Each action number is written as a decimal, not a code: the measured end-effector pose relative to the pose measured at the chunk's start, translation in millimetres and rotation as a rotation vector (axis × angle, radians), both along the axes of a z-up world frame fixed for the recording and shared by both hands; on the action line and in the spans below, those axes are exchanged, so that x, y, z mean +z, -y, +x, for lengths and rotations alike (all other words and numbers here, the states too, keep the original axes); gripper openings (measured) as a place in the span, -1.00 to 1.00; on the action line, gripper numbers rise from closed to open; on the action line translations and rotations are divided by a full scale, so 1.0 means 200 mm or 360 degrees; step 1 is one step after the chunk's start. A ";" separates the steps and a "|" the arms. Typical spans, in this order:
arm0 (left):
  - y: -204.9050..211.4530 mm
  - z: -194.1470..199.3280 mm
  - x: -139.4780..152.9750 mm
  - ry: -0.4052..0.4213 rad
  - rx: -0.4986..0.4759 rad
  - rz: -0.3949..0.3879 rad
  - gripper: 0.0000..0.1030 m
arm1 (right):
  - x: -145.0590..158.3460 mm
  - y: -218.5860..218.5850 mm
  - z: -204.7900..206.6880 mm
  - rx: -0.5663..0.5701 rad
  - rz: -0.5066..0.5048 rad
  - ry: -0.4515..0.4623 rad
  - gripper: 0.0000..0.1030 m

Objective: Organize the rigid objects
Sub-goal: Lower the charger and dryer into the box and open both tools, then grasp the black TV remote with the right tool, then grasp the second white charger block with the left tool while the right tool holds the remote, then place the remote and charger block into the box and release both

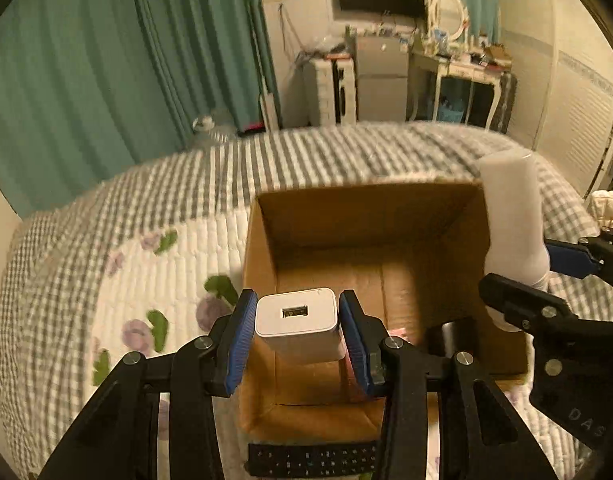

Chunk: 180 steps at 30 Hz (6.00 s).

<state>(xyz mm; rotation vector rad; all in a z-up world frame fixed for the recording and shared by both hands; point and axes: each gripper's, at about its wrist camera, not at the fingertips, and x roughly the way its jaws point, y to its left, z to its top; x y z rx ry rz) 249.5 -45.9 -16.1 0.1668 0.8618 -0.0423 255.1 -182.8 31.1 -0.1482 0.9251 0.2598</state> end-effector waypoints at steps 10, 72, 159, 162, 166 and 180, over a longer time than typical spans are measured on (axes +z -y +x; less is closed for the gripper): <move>0.05 0.11 -0.21 -0.0038 -0.0063 0.0027 -0.16 | -0.34 0.00 0.13 0.0017 -0.0025 -0.0162 -0.16; -0.69 -0.71 -0.39 -0.0049 0.0254 -0.0126 0.70 | -0.81 -0.78 -0.52 0.0663 -0.0415 -0.0080 -0.02; 0.14 -0.43 0.36 0.0252 -0.0062 -0.0196 0.02 | 0.31 0.30 -0.48 -0.0207 0.0165 0.0236 -0.64; 0.12 -0.32 0.36 0.0273 -0.0054 -0.0170 0.02 | 0.32 0.23 -0.35 -0.0154 0.0145 0.0244 -0.64; 0.10 -0.17 0.31 0.0266 -0.0067 -0.0156 0.02 | 0.24 0.16 -0.18 -0.0102 0.0126 0.0215 -0.64; 0.02 0.11 -0.13 0.0076 -0.0055 -0.0148 0.03 | -0.25 0.04 0.16 -0.0051 0.0017 0.0035 -0.64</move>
